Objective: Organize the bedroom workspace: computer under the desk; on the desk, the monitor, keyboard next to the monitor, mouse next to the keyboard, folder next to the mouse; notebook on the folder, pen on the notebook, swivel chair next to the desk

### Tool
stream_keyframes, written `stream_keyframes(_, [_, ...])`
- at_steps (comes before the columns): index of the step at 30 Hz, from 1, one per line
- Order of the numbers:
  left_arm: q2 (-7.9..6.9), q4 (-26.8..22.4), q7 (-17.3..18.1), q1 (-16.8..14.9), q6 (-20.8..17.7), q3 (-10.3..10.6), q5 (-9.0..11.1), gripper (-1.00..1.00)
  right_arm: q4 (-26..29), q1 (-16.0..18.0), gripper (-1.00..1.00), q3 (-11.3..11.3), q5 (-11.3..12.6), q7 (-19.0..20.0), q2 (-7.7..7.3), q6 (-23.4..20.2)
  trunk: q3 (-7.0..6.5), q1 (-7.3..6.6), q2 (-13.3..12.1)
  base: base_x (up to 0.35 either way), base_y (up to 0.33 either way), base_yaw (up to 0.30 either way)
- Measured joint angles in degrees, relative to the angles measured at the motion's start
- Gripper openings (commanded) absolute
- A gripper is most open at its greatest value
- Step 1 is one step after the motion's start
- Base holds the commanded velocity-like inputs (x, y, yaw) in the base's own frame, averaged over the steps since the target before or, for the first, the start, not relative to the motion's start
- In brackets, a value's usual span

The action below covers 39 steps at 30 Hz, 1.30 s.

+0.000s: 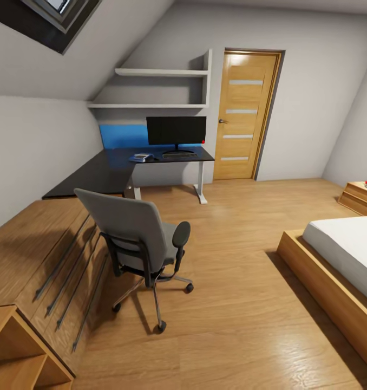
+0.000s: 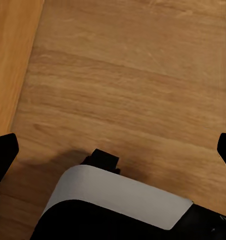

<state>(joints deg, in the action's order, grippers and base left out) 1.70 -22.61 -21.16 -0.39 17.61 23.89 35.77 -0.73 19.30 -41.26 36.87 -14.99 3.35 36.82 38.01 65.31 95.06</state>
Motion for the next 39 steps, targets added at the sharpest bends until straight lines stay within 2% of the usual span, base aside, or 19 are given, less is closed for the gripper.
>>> stream_keyframes(3, [0.06, -0.41, -0.17, -1.67, -0.07, -0.01, -0.92, 1.0, 1.51, 0.02, 1.0, 0.56, 1.58, 0.09, 0.15, 0.24, 0.53, 0.66, 1.2, 0.0, 0.0, 0.0])
stream_keyframes(6, [0.09, -0.71, -0.27, -4.55, -0.15, -0.01, -1.36, 1.0, 5.81, 0.1, 1.0, 1.09, 3.48, 0.11, -0.14, 0.34, 1.07, 1.32, 2.41, 0.0, 0.0, 0.0])
stream_keyframes(9, [0.08, -0.86, -0.36, -8.12, -1.4, -0.03, -1.54, 1.0, 10.44, 0.27, 1.0, 1.43, 4.79, -0.06, -1.26, 0.34, 1.61, 1.98, 3.61, 0.0, 0.0, 0.0])
stream_keyframes(10, [0.04, -0.9, -0.39, -9.89, -3.44, -0.05, -1.63, 1.0, 11.95, 0.41, 1.0, 1.6, 5.21, -0.1, -2.16, 0.34, 1.78, 2.2, 4.01, 0.0, 0.0, 0.0])
stream_keyframes(12, [-0.08, -0.92, -0.41, -11.62, -6.29, -0.17, -1.59, 1.0, 12.97, 0.51, 1.0, 1.86, 5.69, -0.13, -3.03, 0.33, 2.15, 2.64, 4.81, 0.0, 0.0, 0.0])
stream_keyframes(13, [-0.3, -0.87, -0.32, -12.86, -9.07, -0.23, -1.56, 1.0, 13.47, 0.61, 1.0, 2.2, 6.14, -0.12, -3.63, 0.43, 2.33, 2.86, 5.21, 0.0, 0.0, 0.0])
stream_keyframes(16, [-1.02, -0.43, -0.15, -14.25, -12.51, -0.4, -1.35, 1.0, 13.99, 0.7, 1.0, 2.57, 6.65, 0.03, -4.3, 0.84, 2.87, 3.52, 6.42, 0.0, 0.0, 0.0])
stream_keyframes(23, [-1.58, 2.51, -0.07, -15.08, -14.14, -0.7, -1.29, 1.0, 14.02, 0.72, 1.0, 2.63, 6.97, 0.12, -4.6, 2.66, 4.13, 5.05, 9.23, 0.0, 0.0, 0.0])
stream_keyframes(28, [-1.65, 3.59, -0.1, -15.18, -12.3, -0.77, -1.19, 1.0, 13.44, 0.72, 1.0, 2.66, 7.14, 0.1, -4.77, 3.14, 5.03, 6.15, 11.23, 0.0, 0.0, 0.0])
stream_keyframes(32, [-1.59, 3.95, -0.14, -15.21, -10.08, -0.77, -1.07, 1.0, 10.61, 0.72, 1.0, 2.58, 7.15, 0.18, -4.65, 3.36, 5.75, 7.03, 12.84, 0.0, 0.0, 0.0])
stream_keyframes(36, [-1.57, 4.02, -0.15, -15.21, -9.78, -0.79, -1.02, 1.0, 10.12, 0.74, 1.0, 2.28, 6.95, 0.21, -4.51, 3.33, 6.46, 7.91, 14.44, 0.0, 0.0, 0.0])
stream_keyframes(38, [-0.78, 3.76, -0.22, -15.23, -10.44, -0.4, -1.07, 1.0, 10.59, 0.72, 1.0, 2.17, 6.73, 0.26, -4.4, 3.44, 6.82, 8.35, 15.24, 0.0, 0.0, 0.0])
stream_keyframes(39, [0.1, 3.28, -0.41, -15.45, -11.31, -0.31, -1.24, 1.0, 11.88, 0.78, 1.0, 2.12, 6.64, 0.26, -4.39, 3.23, 7.0, 8.57, 15.64, 0.0, 0.0, 0.0])
